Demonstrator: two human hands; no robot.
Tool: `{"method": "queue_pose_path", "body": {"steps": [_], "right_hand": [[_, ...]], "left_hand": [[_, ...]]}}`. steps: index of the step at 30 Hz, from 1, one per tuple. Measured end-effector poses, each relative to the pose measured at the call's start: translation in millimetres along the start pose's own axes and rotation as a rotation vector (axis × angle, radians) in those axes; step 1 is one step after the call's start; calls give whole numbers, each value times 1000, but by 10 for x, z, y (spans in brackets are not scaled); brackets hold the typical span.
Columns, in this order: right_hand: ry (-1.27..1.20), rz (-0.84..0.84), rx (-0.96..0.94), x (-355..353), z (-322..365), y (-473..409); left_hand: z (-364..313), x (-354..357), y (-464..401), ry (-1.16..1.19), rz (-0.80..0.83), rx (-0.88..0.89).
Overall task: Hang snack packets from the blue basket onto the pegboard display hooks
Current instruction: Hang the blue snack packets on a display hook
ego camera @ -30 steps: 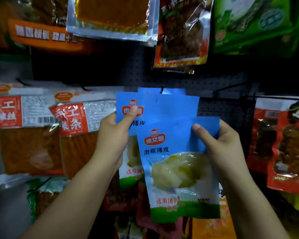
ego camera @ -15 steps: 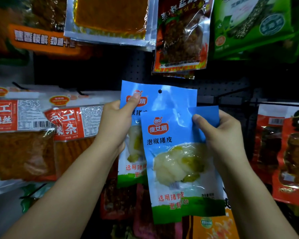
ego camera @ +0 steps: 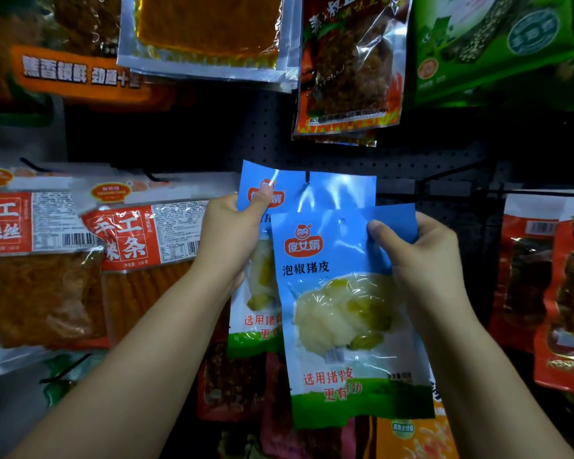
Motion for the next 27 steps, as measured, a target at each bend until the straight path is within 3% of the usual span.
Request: {"method": "queue_pose_path", "body": {"steps": [7, 19, 23, 27], "right_hand": [[140, -59, -67, 81, -192, -181], [350, -77, 2, 258, -551, -659], [328, -80, 21, 266, -645, -713], [145, -42, -8, 210, -653, -647]], "left_hand": [[303, 10, -120, -197, 82, 75], [562, 335, -659, -537, -1, 73], [624, 395, -723, -521, -6, 75], [649, 381, -687, -447, -17, 71]]}}
Point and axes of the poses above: each hand's wrist, its own y-axis away from the middle knuckle, its own x-axis out of the palm, z = x × y, the point moved 1 cm from there along -y, towards the middle knuckle, and after that the axes turned 9 degrees about -y, right-handed, at the moved point
